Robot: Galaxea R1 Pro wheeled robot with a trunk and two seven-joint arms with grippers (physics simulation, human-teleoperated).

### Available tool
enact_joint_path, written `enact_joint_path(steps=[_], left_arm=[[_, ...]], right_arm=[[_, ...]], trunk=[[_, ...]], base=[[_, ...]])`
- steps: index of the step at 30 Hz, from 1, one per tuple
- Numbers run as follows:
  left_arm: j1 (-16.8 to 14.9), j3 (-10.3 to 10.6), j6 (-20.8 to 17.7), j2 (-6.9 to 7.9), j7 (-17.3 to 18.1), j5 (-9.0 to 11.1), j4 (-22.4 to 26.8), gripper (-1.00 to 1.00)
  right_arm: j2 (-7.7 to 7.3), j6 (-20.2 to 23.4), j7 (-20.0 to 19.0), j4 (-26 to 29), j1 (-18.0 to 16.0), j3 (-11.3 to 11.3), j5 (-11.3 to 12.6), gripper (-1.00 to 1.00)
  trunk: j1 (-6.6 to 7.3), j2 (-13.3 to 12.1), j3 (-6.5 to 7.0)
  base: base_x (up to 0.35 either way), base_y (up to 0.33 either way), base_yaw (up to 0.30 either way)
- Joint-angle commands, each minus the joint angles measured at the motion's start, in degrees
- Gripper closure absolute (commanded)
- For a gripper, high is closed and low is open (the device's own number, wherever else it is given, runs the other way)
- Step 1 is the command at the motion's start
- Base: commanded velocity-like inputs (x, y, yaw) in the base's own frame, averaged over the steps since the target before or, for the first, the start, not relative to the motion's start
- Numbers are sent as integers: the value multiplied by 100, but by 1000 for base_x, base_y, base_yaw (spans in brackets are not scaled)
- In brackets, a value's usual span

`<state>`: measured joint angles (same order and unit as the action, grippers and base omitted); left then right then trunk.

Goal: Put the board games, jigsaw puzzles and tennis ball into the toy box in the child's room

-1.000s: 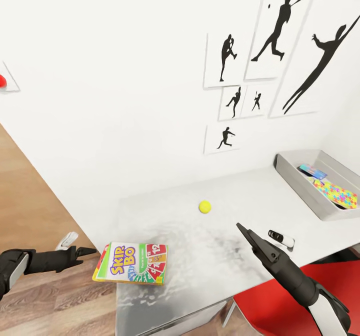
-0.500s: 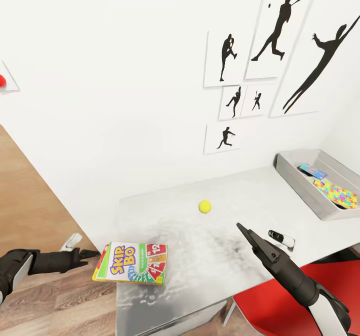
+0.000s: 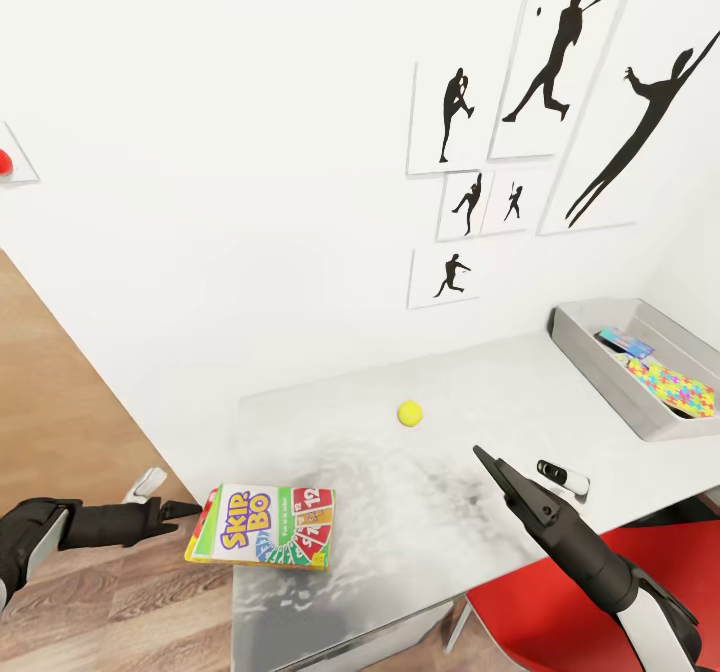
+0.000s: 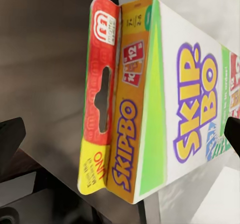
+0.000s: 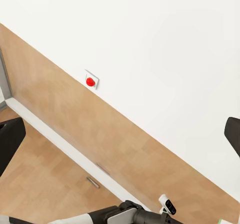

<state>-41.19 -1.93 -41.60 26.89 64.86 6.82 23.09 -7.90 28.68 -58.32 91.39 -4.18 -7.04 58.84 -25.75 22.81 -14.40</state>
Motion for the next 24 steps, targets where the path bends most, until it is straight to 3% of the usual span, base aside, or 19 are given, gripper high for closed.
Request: enact_joint_path(steps=[1,16,24], left_arm=[[-4,-5,-43,0,12,12,0,-100],[-3,0,-14,0,17,16,2,-100],[-3,0,57,0,37,20,3,-100]], right_arm=[[-2,48,1,1,-4,0,40,-100],[-2,45,1,1,-4,2,40,-100],[-2,45,2,-1,-4,11,40,-100]], trunk=[[-3,11,-11],[-3,11,-11],[-3,11,-11]], base=[[0,0,0],[3,-5,0],[44,-140,0]])
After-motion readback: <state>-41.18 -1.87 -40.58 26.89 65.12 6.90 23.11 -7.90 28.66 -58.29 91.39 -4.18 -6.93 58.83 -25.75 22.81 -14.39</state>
